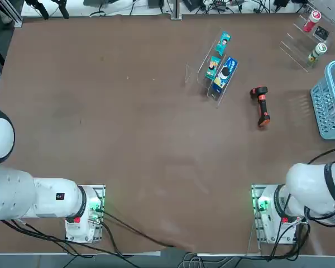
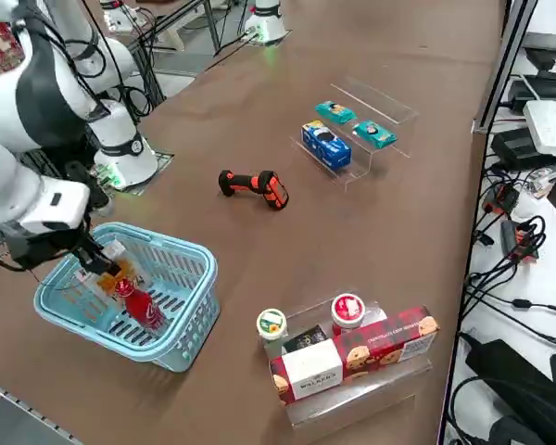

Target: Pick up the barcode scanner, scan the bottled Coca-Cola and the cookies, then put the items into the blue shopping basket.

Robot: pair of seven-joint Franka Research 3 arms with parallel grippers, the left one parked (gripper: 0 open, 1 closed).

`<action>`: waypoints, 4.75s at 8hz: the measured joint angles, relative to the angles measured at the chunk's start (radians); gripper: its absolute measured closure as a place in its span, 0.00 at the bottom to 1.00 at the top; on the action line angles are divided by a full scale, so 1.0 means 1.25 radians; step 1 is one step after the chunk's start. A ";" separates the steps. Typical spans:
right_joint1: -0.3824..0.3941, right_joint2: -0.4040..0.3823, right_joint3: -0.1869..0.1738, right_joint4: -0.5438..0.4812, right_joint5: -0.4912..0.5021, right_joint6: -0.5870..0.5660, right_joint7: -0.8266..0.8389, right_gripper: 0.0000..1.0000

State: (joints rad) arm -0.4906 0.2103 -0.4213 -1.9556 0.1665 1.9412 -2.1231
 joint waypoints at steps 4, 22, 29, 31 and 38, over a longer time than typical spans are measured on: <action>-0.009 0.053 0.000 0.000 0.014 0.025 -0.003 0.43; 0.375 -0.080 0.031 0.431 -0.016 -0.380 0.673 0.00; 0.366 -0.170 0.311 0.434 -0.100 -0.496 1.404 0.00; 0.373 -0.187 0.340 0.433 -0.106 -0.526 1.542 0.00; 0.403 -0.185 0.371 0.423 -0.140 -0.524 1.711 0.00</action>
State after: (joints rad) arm 0.0132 -0.0205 0.0429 -1.4273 -0.0084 1.2857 0.0153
